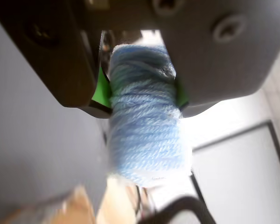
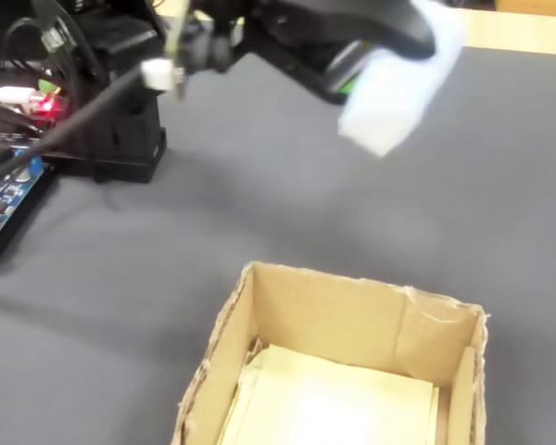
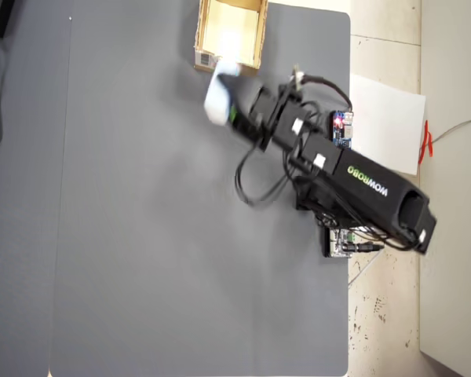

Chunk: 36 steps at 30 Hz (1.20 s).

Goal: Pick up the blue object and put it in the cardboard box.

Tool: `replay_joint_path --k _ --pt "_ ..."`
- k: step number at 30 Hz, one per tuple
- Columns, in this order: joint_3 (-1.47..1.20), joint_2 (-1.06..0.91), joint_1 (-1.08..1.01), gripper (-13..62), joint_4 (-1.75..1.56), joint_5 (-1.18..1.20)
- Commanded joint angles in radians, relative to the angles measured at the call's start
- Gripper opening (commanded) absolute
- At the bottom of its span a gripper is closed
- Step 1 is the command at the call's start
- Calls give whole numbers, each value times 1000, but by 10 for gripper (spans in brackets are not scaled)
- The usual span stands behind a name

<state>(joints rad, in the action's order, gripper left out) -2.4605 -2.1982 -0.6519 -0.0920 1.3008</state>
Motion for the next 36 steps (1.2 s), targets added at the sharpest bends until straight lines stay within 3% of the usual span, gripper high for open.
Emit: replay_joint_path --k 1,12,20,26,36 --pt "40 -18 -34 133 -98 -9" --pt "235 115 -183 133 218 -15" --pt "591 422 -268 137 430 -20" --pt "658 505 -276 292 667 -11" --pt "663 500 -270 318 621 48"
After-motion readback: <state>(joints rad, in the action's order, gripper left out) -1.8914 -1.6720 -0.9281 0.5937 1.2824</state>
